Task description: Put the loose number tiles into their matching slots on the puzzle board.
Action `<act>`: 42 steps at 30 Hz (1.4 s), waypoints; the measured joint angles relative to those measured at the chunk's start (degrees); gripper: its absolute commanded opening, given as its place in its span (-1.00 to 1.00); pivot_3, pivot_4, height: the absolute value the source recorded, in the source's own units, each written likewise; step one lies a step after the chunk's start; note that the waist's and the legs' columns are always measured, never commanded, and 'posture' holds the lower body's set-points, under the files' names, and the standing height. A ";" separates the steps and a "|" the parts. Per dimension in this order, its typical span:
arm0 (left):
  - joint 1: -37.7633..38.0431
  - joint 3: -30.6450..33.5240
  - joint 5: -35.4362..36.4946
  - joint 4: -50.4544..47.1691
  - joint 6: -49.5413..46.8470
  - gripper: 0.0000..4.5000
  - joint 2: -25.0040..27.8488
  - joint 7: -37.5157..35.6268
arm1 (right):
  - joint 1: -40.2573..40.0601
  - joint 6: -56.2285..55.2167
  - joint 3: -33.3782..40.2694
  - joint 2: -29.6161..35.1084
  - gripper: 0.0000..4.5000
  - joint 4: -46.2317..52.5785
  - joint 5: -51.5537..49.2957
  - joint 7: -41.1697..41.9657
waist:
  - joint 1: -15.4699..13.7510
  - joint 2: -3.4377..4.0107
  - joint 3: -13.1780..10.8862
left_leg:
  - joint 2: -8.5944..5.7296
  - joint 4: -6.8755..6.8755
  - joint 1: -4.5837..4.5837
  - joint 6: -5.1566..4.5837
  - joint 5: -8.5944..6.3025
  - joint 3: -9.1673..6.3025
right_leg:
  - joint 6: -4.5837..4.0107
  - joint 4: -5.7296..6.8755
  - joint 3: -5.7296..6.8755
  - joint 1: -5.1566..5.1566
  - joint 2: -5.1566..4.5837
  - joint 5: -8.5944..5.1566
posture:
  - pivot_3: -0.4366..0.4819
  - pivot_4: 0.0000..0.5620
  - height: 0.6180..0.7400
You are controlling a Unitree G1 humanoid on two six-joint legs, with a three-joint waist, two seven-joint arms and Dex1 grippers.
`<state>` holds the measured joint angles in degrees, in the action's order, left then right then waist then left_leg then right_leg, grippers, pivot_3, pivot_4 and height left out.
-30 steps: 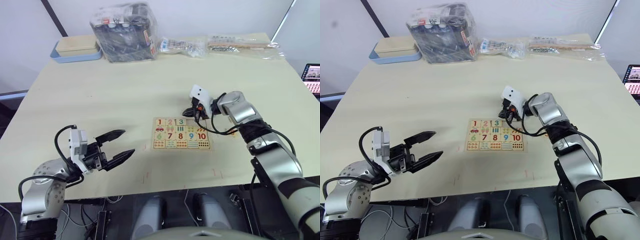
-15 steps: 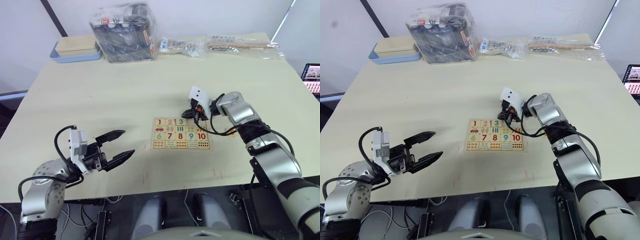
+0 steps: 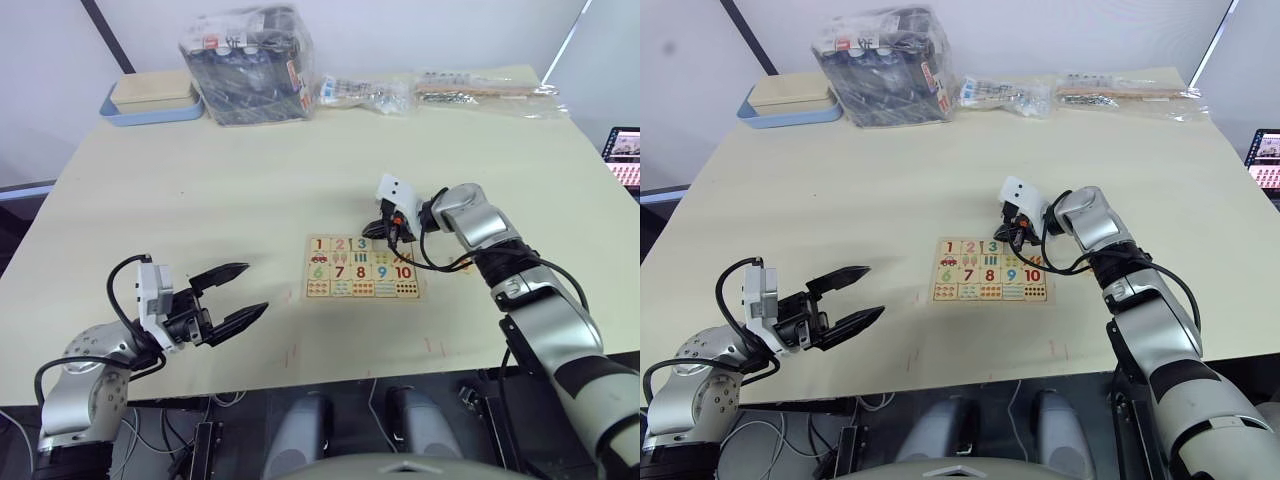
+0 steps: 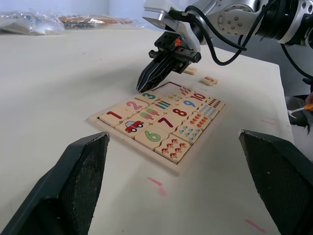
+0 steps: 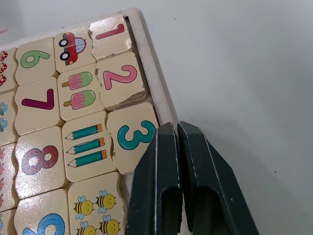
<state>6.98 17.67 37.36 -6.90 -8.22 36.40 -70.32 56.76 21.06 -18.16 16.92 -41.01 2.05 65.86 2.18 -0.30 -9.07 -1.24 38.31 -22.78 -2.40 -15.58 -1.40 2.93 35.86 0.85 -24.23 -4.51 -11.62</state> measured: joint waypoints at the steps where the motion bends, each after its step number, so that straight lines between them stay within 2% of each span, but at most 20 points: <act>1: 0.00 0.00 0.00 0.00 0.04 1.00 0.00 -0.05 | 0.00 0.07 -0.05 0.00 -0.95 0.12 0.01 0.04 | 0.00 0.00 0.00 | 0.00 0.00 0.00 0.00 0.00 0.00 | 0.00 0.00 0.00 0.00 0.01 0.00 | -0.05 -0.47 1.00; 42: 0.30 -0.01 -0.03 0.17 0.27 1.00 -0.17 -0.68 | -2.80 3.35 -1.93 -0.44 -0.95 7.12 -0.02 0.27 | 0.00 -0.01 0.01 | 0.00 0.01 0.05 0.00 0.00 -0.01 | 0.00 0.01 0.01 0.00 0.02 0.00 | -0.05 -0.47 1.00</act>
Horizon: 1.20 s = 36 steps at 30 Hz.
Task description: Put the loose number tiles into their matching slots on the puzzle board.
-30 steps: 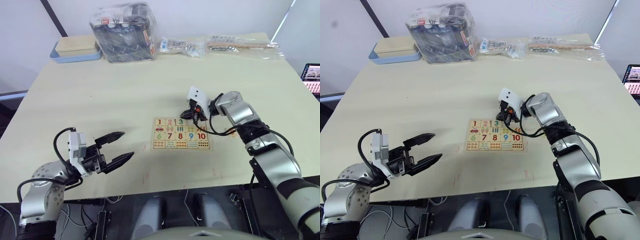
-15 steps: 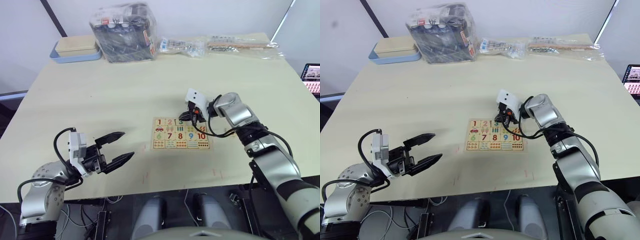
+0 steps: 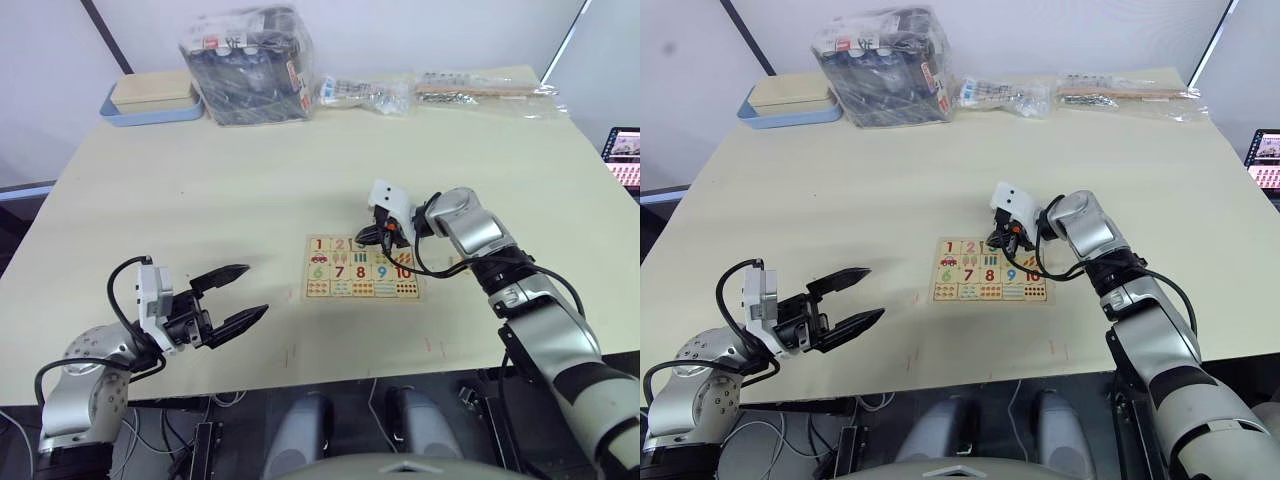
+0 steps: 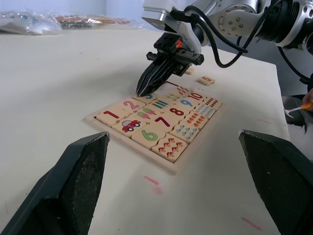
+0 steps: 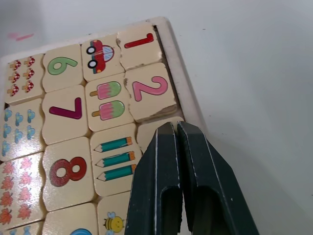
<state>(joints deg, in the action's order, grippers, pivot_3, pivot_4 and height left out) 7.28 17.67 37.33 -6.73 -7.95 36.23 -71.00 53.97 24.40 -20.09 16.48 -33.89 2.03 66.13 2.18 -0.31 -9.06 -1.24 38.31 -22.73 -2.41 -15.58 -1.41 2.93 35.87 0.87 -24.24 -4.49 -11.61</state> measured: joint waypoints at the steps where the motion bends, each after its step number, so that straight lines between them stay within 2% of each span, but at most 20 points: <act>1: 0.02 0.00 0.00 0.00 0.00 1.00 0.00 0.00 | -0.25 0.11 -0.19 0.00 -0.95 0.43 -0.01 0.03 | 0.00 0.00 0.00 | 0.00 0.00 0.02 0.00 0.00 0.00 | 0.00 0.00 0.00 0.00 0.00 0.00 | -0.05 -0.47 1.00; 11: -0.16 -0.02 0.00 0.00 0.00 1.00 -0.02 0.10 | -3.02 2.13 0.02 -0.15 -0.95 4.87 -1.63 0.60 | -0.16 -0.03 0.03 | 0.00 0.01 0.02 0.00 0.00 -0.02 | 0.00 0.01 0.00 0.01 -0.02 0.00 | -0.05 -0.47 1.00; 14: -0.19 -0.15 0.00 -0.01 -0.05 1.00 -0.09 0.15 | -7.28 5.40 3.82 1.08 -0.95 13.23 -7.32 1.84 | -0.38 -0.01 0.01 | -0.01 0.00 -0.09 -0.01 0.00 -0.05 | 0.00 -0.01 -0.01 0.00 -0.08 0.00 | -0.05 -0.47 1.00; 19: -0.13 -0.18 0.04 0.08 -0.11 1.00 -0.17 0.15 | -14.25 13.07 9.34 6.78 -0.95 32.31 -15.31 2.26 | -0.93 -0.04 0.03 | 0.00 0.00 -0.08 -0.23 -0.14 -0.07 | 0.00 -0.06 -0.02 0.01 -0.12 0.00 | -0.05 -0.47 1.00; 23: 0.28 0.07 0.17 0.63 -0.11 1.00 -0.13 -0.11 | -27.36 14.02 13.66 11.08 -0.95 46.80 -19.47 -1.03 | -1.72 -0.04 0.02 | 0.03 0.01 -0.07 -0.26 -0.15 -0.13 | -0.01 -0.07 -0.03 0.09 -0.12 -0.01 | -0.05 -0.47 1.00; 25: 0.12 0.03 0.18 0.91 -0.12 1.00 -0.05 -0.36 | -32.69 14.56 19.40 10.01 -0.95 52.36 -24.73 -2.94 | -1.73 -0.05 0.02 | 0.04 0.03 -0.04 -0.26 -0.15 -0.13 | -0.01 -0.06 -0.05 0.16 -0.11 -0.01 | -0.05 -0.47 1.00; 27: -0.37 -0.01 0.17 1.17 -0.12 1.00 0.14 -0.57 | -38.87 14.99 24.81 12.05 -0.95 59.25 -29.16 -3.97 | -1.97 -0.05 0.02 | 0.06 0.05 0.06 -0.28 -0.16 -0.17 | -0.10 -0.10 0.01 0.31 -0.11 -0.07 | -0.05 -0.47 1.00; 32: -0.38 -0.19 0.07 1.82 -0.35 1.00 0.59 -1.40 | -53.91 14.14 36.82 17.08 -0.95 65.35 -34.77 -5.57 | -2.42 -0.09 0.03 | 0.08 0.09 0.10 -0.30 -0.15 -0.05 | -0.19 -0.15 0.04 0.35 -0.01 -0.16 | -0.05 -0.47 1.00; 33: -0.39 -0.23 0.05 1.87 -0.41 1.00 0.63 -1.40 | -54.82 14.16 37.96 17.37 -0.95 65.43 -35.32 -5.72 | -2.34 -0.10 0.03 | 0.15 0.11 0.15 -0.31 -0.15 0.04 | -0.20 -0.15 0.02 0.35 0.05 -0.16 | -0.05 -0.47 1.00; 36: -0.82 -0.24 0.04 2.12 -0.56 1.00 0.80 -1.82 | -62.95 13.08 43.58 20.48 -0.58 66.83 -36.84 -5.18 | -2.83 -0.11 0.04 | 0.24 0.13 0.25 -0.31 -0.15 0.05 | -0.20 -0.15 0.02 0.46 0.36 -0.18 | -0.05 -0.47 1.00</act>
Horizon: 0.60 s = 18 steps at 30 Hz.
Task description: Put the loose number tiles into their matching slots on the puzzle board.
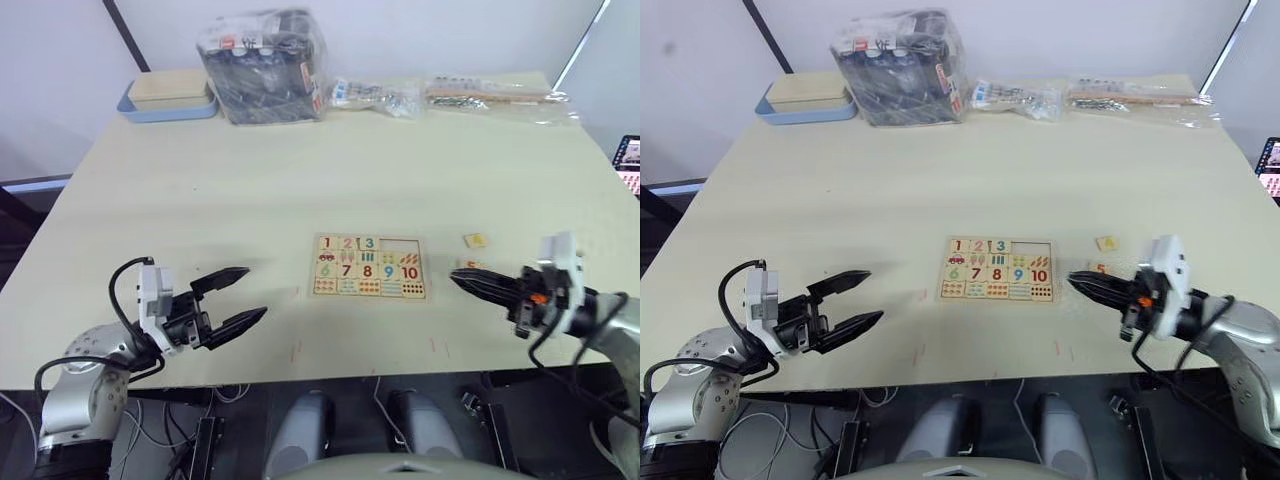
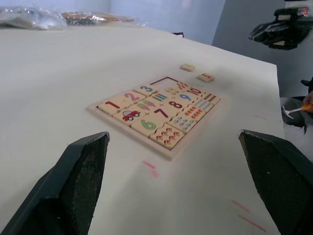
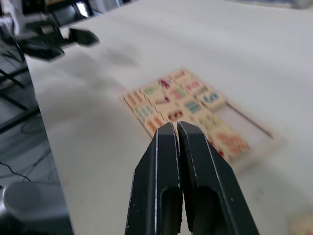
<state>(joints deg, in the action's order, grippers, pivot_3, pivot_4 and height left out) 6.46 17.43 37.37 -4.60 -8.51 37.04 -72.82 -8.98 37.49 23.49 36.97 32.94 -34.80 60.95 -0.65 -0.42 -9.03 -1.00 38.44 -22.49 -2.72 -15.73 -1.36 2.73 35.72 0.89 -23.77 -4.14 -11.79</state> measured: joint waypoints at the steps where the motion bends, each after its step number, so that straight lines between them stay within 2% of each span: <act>1: 0.11 -0.04 -0.02 0.38 -0.07 1.00 0.12 -0.17 | -1.84 -0.42 1.30 0.35 -0.38 -0.08 -0.07 0.13 | -0.02 -0.01 0.00 | 0.05 0.00 0.03 0.00 0.00 0.05 | 0.00 0.00 -0.04 0.01 0.05 0.00 | -0.05 -0.47 1.00; 4: 0.07 -0.03 -0.04 0.88 -0.20 1.00 0.35 -0.92 | -7.07 -4.07 5.09 1.35 0.24 -1.19 0.37 1.03 | -0.13 -0.01 0.00 | 0.10 0.04 0.09 0.00 0.00 0.08 | 0.02 0.00 -0.04 0.06 0.09 -0.02 | -0.05 -0.47 1.00; 7: -0.03 -0.08 -0.10 0.99 -0.60 1.00 0.88 -1.21 | -11.55 -7.21 9.83 2.31 0.95 -4.41 0.68 2.50 | -0.17 -0.03 0.00 | 0.12 0.07 0.11 0.00 0.00 0.14 | 0.08 0.00 -0.09 0.09 0.10 -0.05 | -0.05 -0.47 1.00; 13: 0.02 0.03 -0.09 2.41 -0.75 1.00 2.04 -2.92 | -17.12 -10.96 14.96 3.16 0.98 -6.55 0.53 3.77 | -0.12 -0.03 0.00 | 0.21 0.05 0.19 0.00 0.00 0.23 | 0.09 0.01 -0.16 0.09 0.13 -0.06 | -0.05 -0.47 1.00; 18: -0.01 0.03 -0.17 3.46 -0.75 1.00 2.12 -3.17 | -18.37 -12.25 15.79 3.18 0.98 -6.96 0.23 3.66 | -0.17 -0.08 0.00 | 0.21 0.05 0.18 0.00 0.00 0.25 | 0.18 0.01 -0.19 0.09 0.10 -0.12 | -0.05 -0.47 1.00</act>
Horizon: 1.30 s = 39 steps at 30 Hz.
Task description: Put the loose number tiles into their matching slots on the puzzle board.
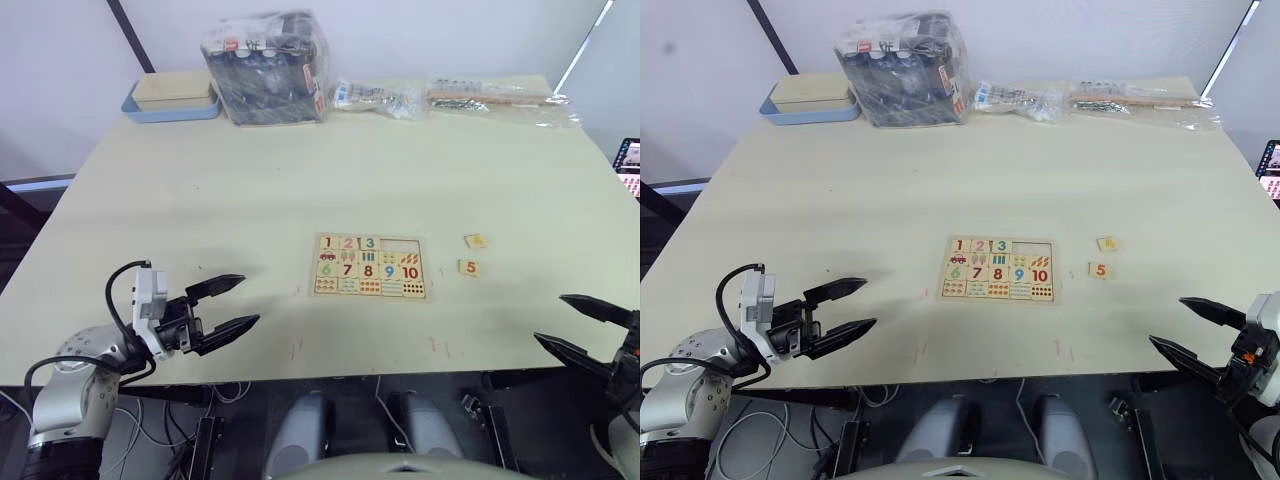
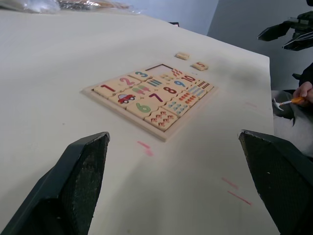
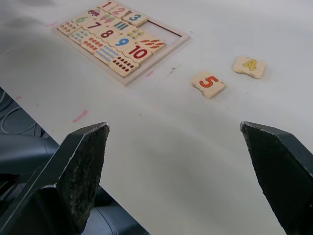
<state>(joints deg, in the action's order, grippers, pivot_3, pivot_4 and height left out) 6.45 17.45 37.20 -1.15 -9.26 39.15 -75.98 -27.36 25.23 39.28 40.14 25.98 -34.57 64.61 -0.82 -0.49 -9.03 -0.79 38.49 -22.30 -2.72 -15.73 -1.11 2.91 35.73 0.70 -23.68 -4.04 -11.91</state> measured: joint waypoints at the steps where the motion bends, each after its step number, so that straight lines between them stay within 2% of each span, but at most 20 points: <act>1: -0.05 -0.01 0.00 -0.01 -0.02 1.00 0.00 0.04 | 0.32 0.01 -0.02 0.09 0.98 0.01 -0.32 -0.35 | -0.01 0.00 0.00 | 0.00 0.00 0.00 0.00 0.00 0.01 | -0.02 0.00 -0.02 0.00 -0.02 0.01 | -0.05 -0.47 1.00; 11: -4.17 -2.57 0.01 -0.03 -0.11 1.00 -1.56 -0.32 | 10.20 4.61 -1.92 6.90 0.98 -2.25 -3.97 -3.89 | -0.01 -0.07 -0.02 | -0.01 0.01 0.02 -0.02 -0.01 0.13 | -0.17 0.00 -0.07 0.00 0.00 0.11 | -0.05 -0.47 1.00; 17: -6.09 -4.19 0.37 -1.17 -0.41 1.00 -1.70 -0.82 | 26.85 0.93 -15.64 15.01 0.98 -16.27 2.35 1.15 | 0.13 -0.19 -0.07 | 0.01 -0.02 0.18 -0.04 -0.02 0.35 | -0.17 0.02 -0.20 0.01 0.04 0.11 | -0.05 -0.47 1.00; 20: -5.38 -4.64 0.55 -2.33 -0.71 1.00 -1.83 -1.01 | 37.15 -4.44 -22.87 16.18 0.98 -26.17 7.09 5.23 | 0.24 -0.20 -0.09 | 0.01 -0.07 0.22 -0.12 -0.07 0.50 | -0.18 0.01 -0.29 0.01 0.05 0.11 | -0.05 -0.47 1.00; 22: -4.66 -5.02 0.18 -2.94 -0.64 1.00 -1.88 -0.97 | 43.22 -8.09 -27.49 15.91 0.98 -32.29 10.02 8.00 | 0.28 -0.19 -0.10 | 0.01 -0.07 0.23 -0.17 -0.10 0.57 | -0.17 0.00 -0.34 0.01 0.05 0.11 | -0.05 -0.47 1.00; 26: -3.69 -4.45 -1.05 -2.70 3.17 1.00 -3.94 -0.61 | 60.13 -17.17 -38.23 11.46 0.98 -51.98 19.28 11.82 | 0.82 -0.24 -0.16 | 0.00 -0.07 0.27 -0.19 -0.11 0.69 | -0.18 -0.02 -0.42 0.01 0.04 0.13 | -0.05 -0.47 1.00; 28: -3.51 -4.33 -0.97 -2.67 3.71 1.00 -4.03 -0.82 | 64.08 -19.99 -40.88 10.13 0.98 -57.89 21.99 12.94 | 0.55 -0.24 -0.18 | 0.00 -0.08 0.24 -0.19 -0.11 0.62 | -0.19 -0.01 -0.37 0.00 0.03 0.13 | -0.05 -0.47 1.00; 32: -3.59 -3.96 0.56 -2.36 3.35 1.00 -4.04 -1.65 | 73.95 -19.62 -44.45 5.33 0.98 -73.15 28.28 8.61 | 0.66 -0.21 -0.19 | -0.01 -0.09 0.22 -0.17 -0.11 0.66 | -0.20 -0.02 -0.41 -0.03 -0.02 0.13 | -0.05 -0.47 1.00; 36: -3.13 -3.94 1.26 -2.37 3.29 1.00 -4.05 -1.63 | 74.62 -14.86 -43.69 2.67 0.98 -74.63 28.52 4.74 | 0.53 -0.21 -0.19 | 0.00 -0.12 0.19 -0.15 -0.11 0.58 | -0.22 -0.02 -0.39 -0.04 -0.29 0.14 | -0.05 -0.47 1.00; 39: -2.28 -3.67 1.48 -2.66 3.28 1.00 -4.05 -1.23 | 68.84 -6.59 -39.92 2.35 0.98 -65.86 25.86 0.27 | 0.12 -0.19 -0.18 | -0.02 -0.15 0.10 -0.16 -0.13 0.45 | -0.21 -0.03 -0.41 -0.10 -0.44 0.14 | -0.05 -0.47 1.00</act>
<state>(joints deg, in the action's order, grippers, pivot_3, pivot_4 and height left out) 4.17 13.79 38.68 -3.80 -5.98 35.11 -77.21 41.48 18.64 -0.64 42.49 -39.87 -8.72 64.88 -0.70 -0.69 -9.21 -0.81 38.34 -22.21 -2.88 -15.86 -0.66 2.70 35.70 0.29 -23.78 -4.47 -11.76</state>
